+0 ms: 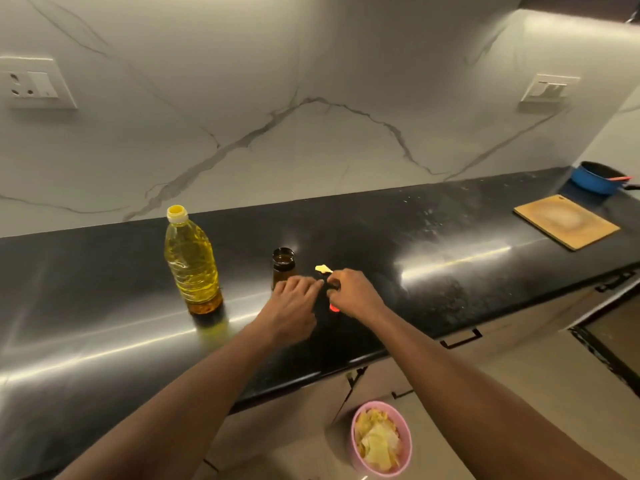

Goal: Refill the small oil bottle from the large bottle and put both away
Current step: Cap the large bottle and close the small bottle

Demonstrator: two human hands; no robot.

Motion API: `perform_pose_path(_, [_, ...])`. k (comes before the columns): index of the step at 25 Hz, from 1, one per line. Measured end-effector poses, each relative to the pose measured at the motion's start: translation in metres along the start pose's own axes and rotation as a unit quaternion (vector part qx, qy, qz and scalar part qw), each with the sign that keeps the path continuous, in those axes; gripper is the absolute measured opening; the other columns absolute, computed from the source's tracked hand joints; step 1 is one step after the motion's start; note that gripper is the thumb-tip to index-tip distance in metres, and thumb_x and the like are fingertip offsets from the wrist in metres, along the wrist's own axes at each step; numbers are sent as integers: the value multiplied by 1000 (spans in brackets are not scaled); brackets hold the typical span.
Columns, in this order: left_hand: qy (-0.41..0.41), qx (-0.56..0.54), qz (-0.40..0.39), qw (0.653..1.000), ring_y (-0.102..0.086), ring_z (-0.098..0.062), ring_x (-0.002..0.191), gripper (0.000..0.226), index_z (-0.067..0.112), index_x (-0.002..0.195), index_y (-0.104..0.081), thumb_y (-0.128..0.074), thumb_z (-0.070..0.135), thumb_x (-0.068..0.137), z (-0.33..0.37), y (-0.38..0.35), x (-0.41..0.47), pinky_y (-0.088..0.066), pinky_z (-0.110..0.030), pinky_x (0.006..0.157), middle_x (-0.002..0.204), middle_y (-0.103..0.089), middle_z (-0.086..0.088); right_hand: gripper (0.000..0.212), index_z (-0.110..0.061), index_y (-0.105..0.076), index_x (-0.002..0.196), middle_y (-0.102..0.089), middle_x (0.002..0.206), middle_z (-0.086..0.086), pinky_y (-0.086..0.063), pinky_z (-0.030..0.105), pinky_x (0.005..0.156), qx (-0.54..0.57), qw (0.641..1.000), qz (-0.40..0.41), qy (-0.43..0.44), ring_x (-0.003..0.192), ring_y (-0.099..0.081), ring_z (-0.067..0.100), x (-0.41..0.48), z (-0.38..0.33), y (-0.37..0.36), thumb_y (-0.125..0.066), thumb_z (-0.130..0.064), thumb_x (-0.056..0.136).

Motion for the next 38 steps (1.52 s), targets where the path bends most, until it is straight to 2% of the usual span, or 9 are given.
perform_pose_path(6, [48, 2, -142, 989, -7, -27, 160, 74, 18, 165, -3, -37, 44, 105, -1, -83, -1, -11, -48, 129, 173, -9, -7, 60, -21, -49, 152, -51, 149, 5, -48, 45, 110, -122, 984, -130, 1, 137, -47, 27, 3, 31, -52, -66, -27, 95])
perform_pose_path(12, [76, -18, -101, 992, -18, -26, 156, 69, 20, 164, -15, -40, 43, 105, -18, -78, -16, -19, -47, 128, 169, -23, -5, 40, -20, -67, 130, -64, 127, 7, -57, 40, 96, -173, 976, -129, 7, 115, -64, 24, 13, 21, -59, -74, -22, 91])
perform_pose_path(17, [31, -71, 130, 988, -58, -24, 117, 36, 21, 130, -61, -62, 29, 95, -32, 13, -43, -50, -40, 93, 132, -61, -1, 20, -18, -76, 100, -70, 89, -3, -54, 28, 76, -31, 998, -53, 31, 82, -67, 11, 17, -36, 1, -80, -28, 83])
perform_pose_path(22, [80, -147, 365, 916, -59, -11, 86, 17, 17, 107, -62, -69, 16, 92, -88, 126, -91, -54, -30, 59, 116, -56, 3, 19, -17, -70, 93, -70, 87, -2, -60, 28, 75, 138, 975, -21, 170, 82, -69, 9, 23, -164, 76, -83, -25, 82])
perform_pose_path(24, [139, -157, 440, 873, -58, -14, 88, 22, 19, 107, -58, -70, 19, 88, -112, 157, -110, -50, -27, 58, 120, -51, 1, 21, -14, -70, 91, -71, 84, 0, -62, 31, 73, 173, 961, 8, 217, 79, -71, 14, 27, -207, 91, -84, -26, 81])
perform_pose_path(26, [186, -142, 475, 848, -57, -22, 107, 36, 17, 115, -58, -73, 20, 83, -132, 175, -123, -52, -31, 75, 127, -47, -5, 22, -14, -69, 84, -70, 79, 0, -59, 30, 66, 191, 951, 47, 240, 73, -69, 14, 31, -241, 93, -86, -27, 77])
perform_pose_path(30, [279, -181, 365, 870, -41, -29, 134, 71, 12, 144, -49, -80, 34, 85, -171, 172, -113, -33, -38, 111, 143, -47, -12, 22, -12, -68, 81, -71, 79, 3, -59, 33, 65, 197, 938, 106, 264, 72, -69, 16, 40, -285, 73, -86, -26, 81])
perform_pose_path(33, [303, -239, 267, 883, -48, -29, 129, 68, 19, 143, -53, -81, 40, 85, -182, 155, -98, -45, -50, 107, 137, -55, -9, 25, -10, -72, 100, -77, 102, 8, -63, 40, 80, 147, 944, 83, 282, 93, -74, 22, 46, -297, 47, -84, -27, 86])
perform_pose_path(38, [283, -261, 284, 878, -62, -24, 106, 44, 17, 126, -67, -81, 33, 88, -188, 160, -98, -55, -46, 92, 115, -63, -6, 38, -11, -70, 129, -73, 125, 12, -61, 38, 91, 79, 938, 26, 337, 105, -73, 25, 51, -309, 33, -76, -19, 93])
Point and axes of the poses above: each hand's wrist, its own x-axis towards the middle knuckle, its own y-axis out of the back of the hand, z = x × y, the point moved 8 cm from there along x, towards the middle knuckle
